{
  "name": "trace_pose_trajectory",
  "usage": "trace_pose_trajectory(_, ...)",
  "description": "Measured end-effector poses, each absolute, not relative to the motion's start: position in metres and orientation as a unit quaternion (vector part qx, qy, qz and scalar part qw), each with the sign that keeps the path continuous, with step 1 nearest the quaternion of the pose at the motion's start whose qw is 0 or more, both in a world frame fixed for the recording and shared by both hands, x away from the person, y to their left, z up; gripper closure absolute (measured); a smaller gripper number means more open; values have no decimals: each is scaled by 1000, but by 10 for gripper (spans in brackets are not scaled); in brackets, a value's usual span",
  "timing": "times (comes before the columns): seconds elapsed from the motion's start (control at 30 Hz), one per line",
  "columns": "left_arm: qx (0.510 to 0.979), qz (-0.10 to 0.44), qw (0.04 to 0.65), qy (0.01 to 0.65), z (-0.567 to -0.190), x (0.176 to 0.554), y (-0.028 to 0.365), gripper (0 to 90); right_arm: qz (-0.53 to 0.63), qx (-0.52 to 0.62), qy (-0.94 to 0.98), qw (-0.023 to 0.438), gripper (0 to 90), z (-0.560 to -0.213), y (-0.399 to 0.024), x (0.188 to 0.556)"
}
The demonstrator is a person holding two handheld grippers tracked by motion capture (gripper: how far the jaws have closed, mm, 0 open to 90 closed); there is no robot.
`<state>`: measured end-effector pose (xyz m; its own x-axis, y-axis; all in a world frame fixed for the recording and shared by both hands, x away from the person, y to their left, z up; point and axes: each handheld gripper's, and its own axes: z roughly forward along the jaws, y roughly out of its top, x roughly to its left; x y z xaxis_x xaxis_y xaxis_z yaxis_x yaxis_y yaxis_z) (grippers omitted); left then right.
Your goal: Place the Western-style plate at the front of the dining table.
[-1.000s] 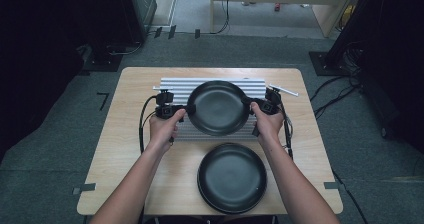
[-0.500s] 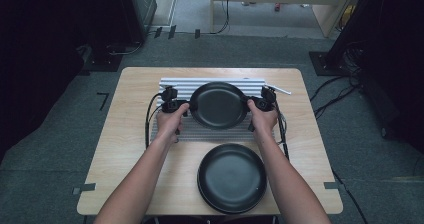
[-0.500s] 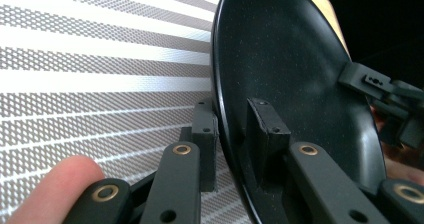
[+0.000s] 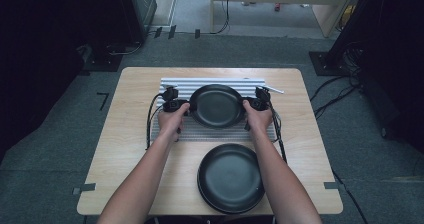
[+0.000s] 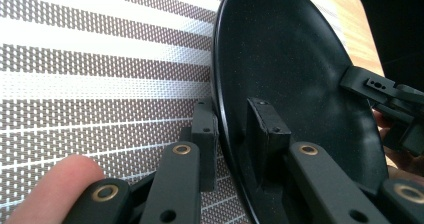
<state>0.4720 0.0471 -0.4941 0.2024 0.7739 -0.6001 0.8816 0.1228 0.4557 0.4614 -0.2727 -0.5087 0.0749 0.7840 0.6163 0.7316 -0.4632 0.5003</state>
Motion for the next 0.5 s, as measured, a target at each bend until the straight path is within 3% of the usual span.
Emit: trace_pose_trajectory(0.5,659,-56,391,640,-506,472,49,741,444,710,544,58,773,-517,-264,464)
